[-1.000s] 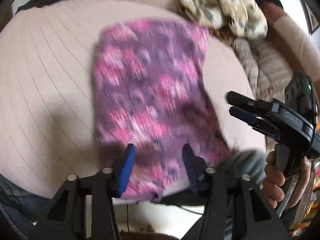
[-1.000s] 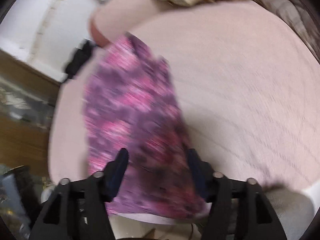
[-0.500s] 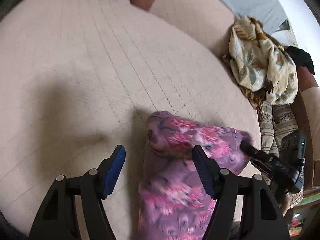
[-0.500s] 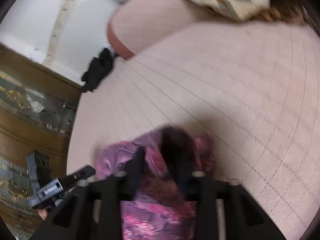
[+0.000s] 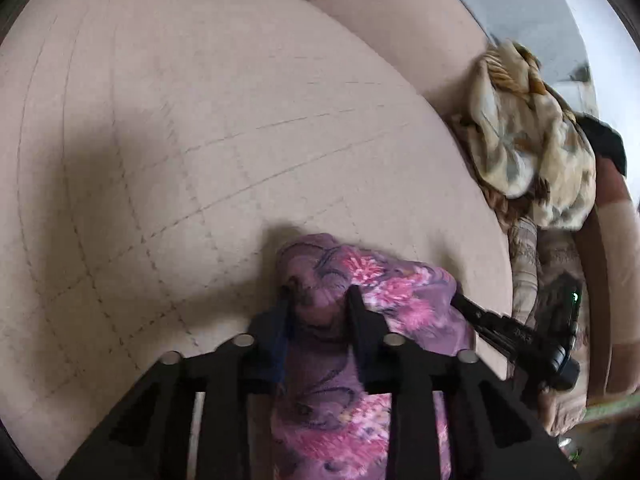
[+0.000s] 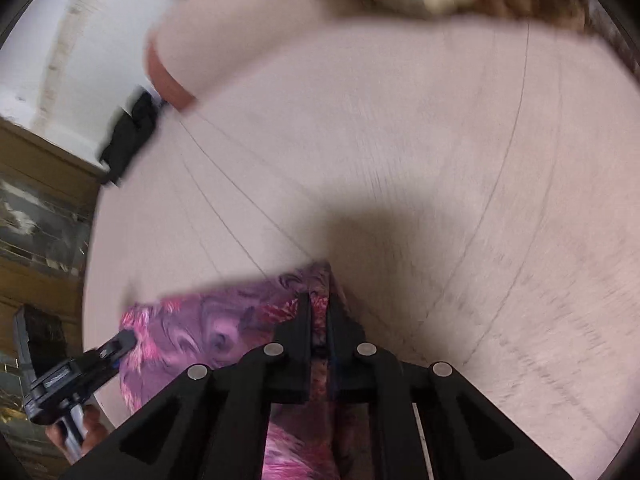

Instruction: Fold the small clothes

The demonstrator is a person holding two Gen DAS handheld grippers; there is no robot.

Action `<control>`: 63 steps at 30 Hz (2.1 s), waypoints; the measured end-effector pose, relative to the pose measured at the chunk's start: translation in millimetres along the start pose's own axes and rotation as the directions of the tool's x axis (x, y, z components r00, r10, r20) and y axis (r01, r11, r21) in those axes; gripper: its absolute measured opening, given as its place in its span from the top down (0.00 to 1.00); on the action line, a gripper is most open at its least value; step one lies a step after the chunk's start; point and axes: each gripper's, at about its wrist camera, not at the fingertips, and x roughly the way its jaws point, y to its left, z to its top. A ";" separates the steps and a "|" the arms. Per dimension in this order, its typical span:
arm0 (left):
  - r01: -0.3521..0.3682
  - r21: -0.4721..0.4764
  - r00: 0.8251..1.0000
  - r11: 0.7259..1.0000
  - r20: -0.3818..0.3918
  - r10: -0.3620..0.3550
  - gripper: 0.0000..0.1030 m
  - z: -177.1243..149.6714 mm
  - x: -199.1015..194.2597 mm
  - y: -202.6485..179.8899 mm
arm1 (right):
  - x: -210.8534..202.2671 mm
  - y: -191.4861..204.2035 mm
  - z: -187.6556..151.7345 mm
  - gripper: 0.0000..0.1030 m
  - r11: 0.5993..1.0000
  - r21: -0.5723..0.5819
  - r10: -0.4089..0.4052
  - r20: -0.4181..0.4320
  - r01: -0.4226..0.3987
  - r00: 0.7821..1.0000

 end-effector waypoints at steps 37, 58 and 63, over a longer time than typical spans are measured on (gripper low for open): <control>-0.096 0.246 0.991 0.965 -0.071 0.116 0.62 -206.5 -82.4 5.5 | -112.6 -4.9 -214.2 0.89 0.978 0.008 -0.207 0.027 0.207 0.978; 0.019 0.236 0.999 0.972 -0.052 -0.006 0.91 -190.7 -140.5 1.2 | -116.5 23.6 -234.3 0.94 0.999 -0.041 -0.021 -0.024 0.020 1.000; -0.086 0.242 0.986 0.967 -0.116 0.117 0.83 -192.4 -108.7 25.3 | -90.1 10.4 -238.3 0.82 0.997 0.045 -0.060 -0.112 0.065 0.992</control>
